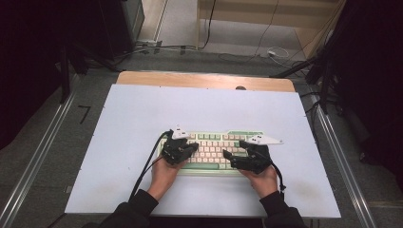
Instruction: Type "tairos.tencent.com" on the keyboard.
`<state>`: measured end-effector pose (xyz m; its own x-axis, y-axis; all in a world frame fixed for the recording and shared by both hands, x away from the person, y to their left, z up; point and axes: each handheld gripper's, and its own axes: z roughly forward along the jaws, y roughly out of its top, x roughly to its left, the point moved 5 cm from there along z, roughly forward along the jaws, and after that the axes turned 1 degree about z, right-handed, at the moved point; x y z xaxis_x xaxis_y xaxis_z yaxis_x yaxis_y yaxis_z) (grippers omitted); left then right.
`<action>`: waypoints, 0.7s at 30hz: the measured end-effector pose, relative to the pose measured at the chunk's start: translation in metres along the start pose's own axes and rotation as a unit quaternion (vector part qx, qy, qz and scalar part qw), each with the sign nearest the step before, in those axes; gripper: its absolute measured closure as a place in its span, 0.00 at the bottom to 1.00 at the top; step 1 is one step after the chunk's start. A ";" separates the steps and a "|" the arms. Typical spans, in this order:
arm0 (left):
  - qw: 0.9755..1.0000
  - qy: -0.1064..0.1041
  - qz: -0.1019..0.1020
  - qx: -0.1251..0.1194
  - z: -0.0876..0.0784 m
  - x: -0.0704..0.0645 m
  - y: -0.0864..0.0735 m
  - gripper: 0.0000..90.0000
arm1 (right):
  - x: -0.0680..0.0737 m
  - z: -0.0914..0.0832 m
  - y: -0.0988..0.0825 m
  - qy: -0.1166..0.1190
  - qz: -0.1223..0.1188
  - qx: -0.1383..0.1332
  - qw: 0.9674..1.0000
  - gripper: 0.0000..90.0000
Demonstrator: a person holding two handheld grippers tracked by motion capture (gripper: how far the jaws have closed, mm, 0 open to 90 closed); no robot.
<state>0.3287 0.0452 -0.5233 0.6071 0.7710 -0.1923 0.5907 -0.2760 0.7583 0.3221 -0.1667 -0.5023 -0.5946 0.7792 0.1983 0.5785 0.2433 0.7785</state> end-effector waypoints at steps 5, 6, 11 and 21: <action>1.000 -0.003 -0.006 -0.016 -0.006 0.000 0.004 0.99 | 0.000 0.000 0.000 0.000 0.000 0.000 1.000 0.22; 1.000 -0.006 -0.008 -0.022 -0.008 0.000 0.005 0.94 | 0.000 -0.001 0.000 0.000 0.000 -0.001 1.000 0.22; 0.999 0.001 -0.021 -0.047 -0.017 0.003 0.009 0.56 | -0.001 -0.001 0.000 -0.001 0.001 -0.002 1.000 0.22; 0.996 0.017 -0.035 -0.076 -0.031 0.009 0.012 0.44 | 0.000 -0.001 0.000 0.000 -0.001 -0.002 1.000 0.22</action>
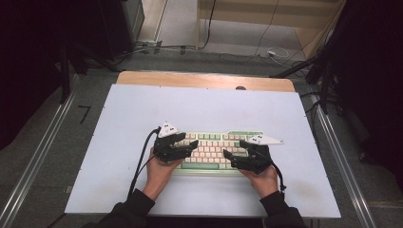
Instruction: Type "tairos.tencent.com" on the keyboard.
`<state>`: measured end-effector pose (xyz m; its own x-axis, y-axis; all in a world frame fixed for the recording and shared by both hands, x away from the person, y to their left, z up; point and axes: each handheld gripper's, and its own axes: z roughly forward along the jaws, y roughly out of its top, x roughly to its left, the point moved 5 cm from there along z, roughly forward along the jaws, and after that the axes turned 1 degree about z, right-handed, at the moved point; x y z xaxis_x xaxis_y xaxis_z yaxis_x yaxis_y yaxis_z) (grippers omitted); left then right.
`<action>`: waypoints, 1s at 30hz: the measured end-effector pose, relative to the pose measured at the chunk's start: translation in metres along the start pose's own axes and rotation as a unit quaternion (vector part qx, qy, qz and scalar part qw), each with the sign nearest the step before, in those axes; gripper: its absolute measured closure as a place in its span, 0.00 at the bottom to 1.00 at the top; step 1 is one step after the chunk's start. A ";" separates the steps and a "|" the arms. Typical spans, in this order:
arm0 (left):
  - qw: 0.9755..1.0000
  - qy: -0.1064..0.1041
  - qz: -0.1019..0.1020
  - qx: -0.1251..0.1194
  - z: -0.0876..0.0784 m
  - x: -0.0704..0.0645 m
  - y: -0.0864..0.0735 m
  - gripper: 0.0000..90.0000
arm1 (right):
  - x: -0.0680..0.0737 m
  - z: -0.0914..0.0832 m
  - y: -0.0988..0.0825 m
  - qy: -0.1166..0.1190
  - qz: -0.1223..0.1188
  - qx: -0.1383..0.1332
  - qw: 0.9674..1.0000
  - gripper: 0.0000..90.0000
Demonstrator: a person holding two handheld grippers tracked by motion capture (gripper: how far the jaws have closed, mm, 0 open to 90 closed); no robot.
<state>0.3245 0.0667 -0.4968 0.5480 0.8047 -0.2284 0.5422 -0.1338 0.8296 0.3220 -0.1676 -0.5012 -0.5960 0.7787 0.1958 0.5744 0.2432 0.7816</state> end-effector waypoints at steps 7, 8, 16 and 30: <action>1.000 0.006 -0.004 -0.007 -0.006 0.004 0.000 0.44 | 0.000 0.000 0.000 0.000 0.000 0.000 1.000 0.22; 1.000 0.006 -0.004 -0.007 -0.007 0.004 0.000 0.44 | 0.000 0.000 0.000 0.000 0.000 0.000 1.000 0.22; 1.000 0.016 -0.008 -0.010 -0.009 0.008 -0.002 0.44 | 0.000 -0.001 0.000 -0.001 0.000 -0.001 1.000 0.22; 1.000 0.006 -0.008 0.003 -0.010 0.012 -0.009 0.99 | 0.000 0.000 0.000 0.000 -0.001 0.000 1.000 0.22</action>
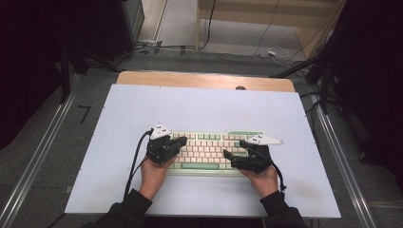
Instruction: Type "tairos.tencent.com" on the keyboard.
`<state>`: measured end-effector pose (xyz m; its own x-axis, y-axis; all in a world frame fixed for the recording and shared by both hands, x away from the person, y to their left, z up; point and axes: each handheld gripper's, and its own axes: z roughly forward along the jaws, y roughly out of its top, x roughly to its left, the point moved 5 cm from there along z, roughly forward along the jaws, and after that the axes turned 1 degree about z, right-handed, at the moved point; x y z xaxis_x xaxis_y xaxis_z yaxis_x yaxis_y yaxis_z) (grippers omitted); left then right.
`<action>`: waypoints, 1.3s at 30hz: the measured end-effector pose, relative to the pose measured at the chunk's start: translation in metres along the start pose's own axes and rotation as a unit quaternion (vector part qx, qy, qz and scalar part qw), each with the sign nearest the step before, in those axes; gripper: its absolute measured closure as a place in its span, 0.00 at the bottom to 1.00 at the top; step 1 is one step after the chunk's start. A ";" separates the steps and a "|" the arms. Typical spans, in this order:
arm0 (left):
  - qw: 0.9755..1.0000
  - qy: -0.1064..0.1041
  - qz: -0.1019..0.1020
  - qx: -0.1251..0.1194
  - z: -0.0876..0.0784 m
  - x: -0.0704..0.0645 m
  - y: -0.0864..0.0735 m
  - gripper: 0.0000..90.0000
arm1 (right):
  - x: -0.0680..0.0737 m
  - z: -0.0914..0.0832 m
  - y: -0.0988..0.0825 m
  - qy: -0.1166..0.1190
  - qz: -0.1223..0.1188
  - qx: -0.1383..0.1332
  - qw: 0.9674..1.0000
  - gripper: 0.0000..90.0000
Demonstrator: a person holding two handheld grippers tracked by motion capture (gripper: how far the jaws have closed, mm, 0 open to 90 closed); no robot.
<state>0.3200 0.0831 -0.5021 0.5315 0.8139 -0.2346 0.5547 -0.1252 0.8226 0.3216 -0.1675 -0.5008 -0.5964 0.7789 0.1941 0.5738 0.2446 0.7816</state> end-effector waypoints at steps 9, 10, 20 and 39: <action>0.999 0.013 0.012 0.034 0.007 0.000 -0.008 1.00 | 0.000 0.000 0.000 0.001 -0.001 0.001 1.000 0.22; 0.999 0.014 0.013 0.037 0.008 0.000 -0.008 1.00 | 0.000 0.000 0.000 0.001 -0.001 0.001 1.000 0.22; 0.998 0.023 0.013 0.052 0.012 0.003 -0.012 1.00 | 0.000 0.001 0.000 0.002 -0.001 0.002 1.000 0.22; 1.000 -0.005 0.006 0.028 0.005 0.000 -0.009 0.87 | 0.000 0.000 0.000 0.001 -0.001 0.000 1.000 0.22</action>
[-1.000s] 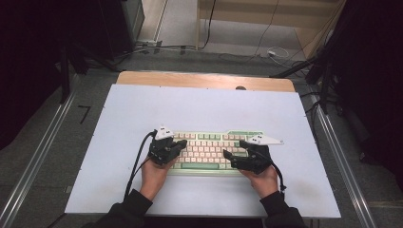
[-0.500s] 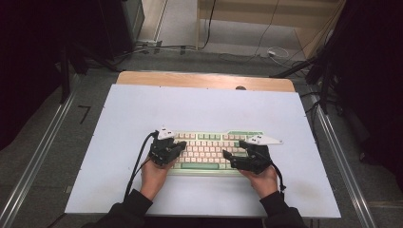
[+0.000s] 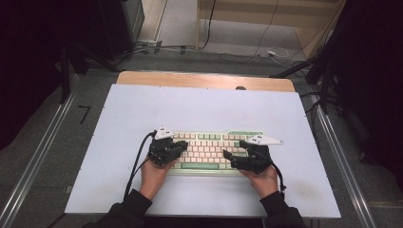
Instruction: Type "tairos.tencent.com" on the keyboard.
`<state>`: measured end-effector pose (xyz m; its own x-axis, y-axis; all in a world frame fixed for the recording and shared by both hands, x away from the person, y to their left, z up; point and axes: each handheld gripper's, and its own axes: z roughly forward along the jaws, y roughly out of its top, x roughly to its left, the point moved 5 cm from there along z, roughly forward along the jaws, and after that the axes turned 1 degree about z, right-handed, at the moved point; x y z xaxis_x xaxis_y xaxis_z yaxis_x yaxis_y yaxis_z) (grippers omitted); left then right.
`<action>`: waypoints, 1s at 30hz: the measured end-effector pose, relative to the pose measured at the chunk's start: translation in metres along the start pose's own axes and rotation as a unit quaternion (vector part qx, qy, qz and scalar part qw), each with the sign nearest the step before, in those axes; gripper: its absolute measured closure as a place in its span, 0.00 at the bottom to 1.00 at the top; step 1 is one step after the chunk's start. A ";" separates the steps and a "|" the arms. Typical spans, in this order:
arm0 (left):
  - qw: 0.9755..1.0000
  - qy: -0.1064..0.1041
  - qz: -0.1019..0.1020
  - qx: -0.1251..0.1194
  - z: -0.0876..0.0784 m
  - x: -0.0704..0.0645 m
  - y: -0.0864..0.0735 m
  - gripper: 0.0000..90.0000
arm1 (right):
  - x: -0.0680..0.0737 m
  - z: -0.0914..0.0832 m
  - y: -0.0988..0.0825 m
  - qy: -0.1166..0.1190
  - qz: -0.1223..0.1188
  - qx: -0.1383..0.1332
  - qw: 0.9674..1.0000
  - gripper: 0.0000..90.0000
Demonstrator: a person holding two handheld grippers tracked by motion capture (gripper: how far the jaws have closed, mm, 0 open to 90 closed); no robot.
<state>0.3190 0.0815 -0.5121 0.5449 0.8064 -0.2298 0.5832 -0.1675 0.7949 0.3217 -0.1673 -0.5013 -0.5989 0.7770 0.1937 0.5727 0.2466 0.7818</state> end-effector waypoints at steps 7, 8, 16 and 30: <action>1.000 -0.004 -0.012 -0.024 -0.008 0.002 0.003 0.46 | 0.000 -0.001 0.000 -0.001 0.001 -0.001 1.000 0.22; 1.000 0.000 -0.015 -0.024 -0.009 0.003 0.003 0.41 | 0.000 -0.001 0.000 0.000 0.001 -0.001 1.000 0.22; 0.998 0.000 -0.032 -0.060 -0.023 0.005 0.011 0.25 | 0.000 -0.001 0.000 0.000 0.001 -0.001 1.000 0.22; 0.997 -0.005 -0.054 -0.052 -0.025 0.011 0.012 0.32 | 0.001 -0.001 0.000 -0.001 0.001 0.000 1.000 0.22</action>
<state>0.3169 0.1026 -0.4913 0.4885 0.8103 -0.3237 0.5745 -0.0195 0.8183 0.3208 -0.1673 -0.5004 -0.5976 0.7779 0.1941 0.5732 0.2453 0.7819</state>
